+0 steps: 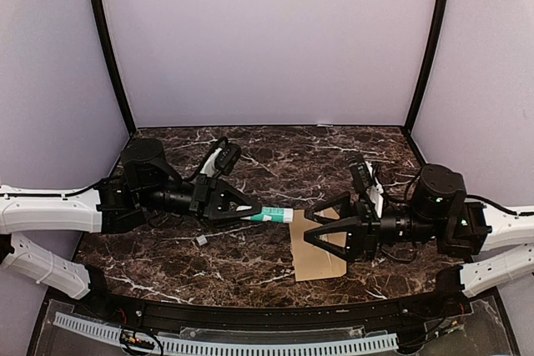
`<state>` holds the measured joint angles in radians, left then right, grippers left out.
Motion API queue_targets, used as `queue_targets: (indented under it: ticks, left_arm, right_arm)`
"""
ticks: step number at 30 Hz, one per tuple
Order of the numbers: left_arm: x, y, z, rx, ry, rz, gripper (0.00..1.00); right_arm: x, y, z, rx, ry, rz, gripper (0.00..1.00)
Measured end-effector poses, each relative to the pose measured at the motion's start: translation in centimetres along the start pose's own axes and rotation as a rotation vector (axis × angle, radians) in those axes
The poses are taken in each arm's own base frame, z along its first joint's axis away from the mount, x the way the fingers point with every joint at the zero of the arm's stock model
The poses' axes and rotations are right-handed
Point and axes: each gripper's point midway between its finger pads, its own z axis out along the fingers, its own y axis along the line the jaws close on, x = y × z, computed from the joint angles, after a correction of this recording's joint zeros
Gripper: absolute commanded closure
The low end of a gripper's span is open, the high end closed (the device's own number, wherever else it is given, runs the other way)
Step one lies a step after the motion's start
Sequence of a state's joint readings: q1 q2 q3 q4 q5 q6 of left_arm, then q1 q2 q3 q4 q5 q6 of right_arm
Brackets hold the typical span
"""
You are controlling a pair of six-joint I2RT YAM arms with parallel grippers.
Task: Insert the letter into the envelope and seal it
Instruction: Unscrew the solid glue.
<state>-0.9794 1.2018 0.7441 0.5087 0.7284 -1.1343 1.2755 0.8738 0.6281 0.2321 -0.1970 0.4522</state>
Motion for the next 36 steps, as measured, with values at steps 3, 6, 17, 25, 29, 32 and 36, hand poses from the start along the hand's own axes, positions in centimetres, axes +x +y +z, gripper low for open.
queue_targets:
  ticks: [3, 6, 17, 25, 29, 32, 36]
  left_arm:
    - [0.5, -0.1, -0.2, 0.008, 0.015, -0.032, 1.00]
    - [0.6, -0.4, -0.2, 0.014, 0.025, -0.046, 1.00]
    - [1.7, -1.0, -0.1, 0.036, 0.068, -0.068, 1.00]
    - [1.9, -1.1, 0.0, 0.039, 0.076, -0.070, 1.00]
    - [2.0, -1.1, 0.0, 0.040, 0.080, -0.071, 1.00]
    - [2.0, -1.2, 0.0, 0.042, 0.083, -0.070, 1.00]
    - [2.2, -1.2, 0.0, 0.043, 0.087, -0.071, 1.00]
  right_arm:
    - [-0.4, 0.0, 0.0, 0.004, -0.017, -0.040, 0.35]
    - [-0.7, 0.1, 0.0, -0.001, -0.037, -0.069, 0.35]
    - [0.3, -0.3, 1.6, -0.019, -0.021, -0.098, 0.50]
    - [1.4, -0.6, 2.5, -0.028, 0.017, -0.090, 0.59]
    - [1.4, -0.5, 2.6, -0.039, 0.018, -0.084, 0.58]
    - [1.4, -0.4, 2.7, -0.043, 0.017, -0.081, 0.58]
    - [1.5, -0.4, 2.8, -0.049, 0.019, -0.080, 0.60]
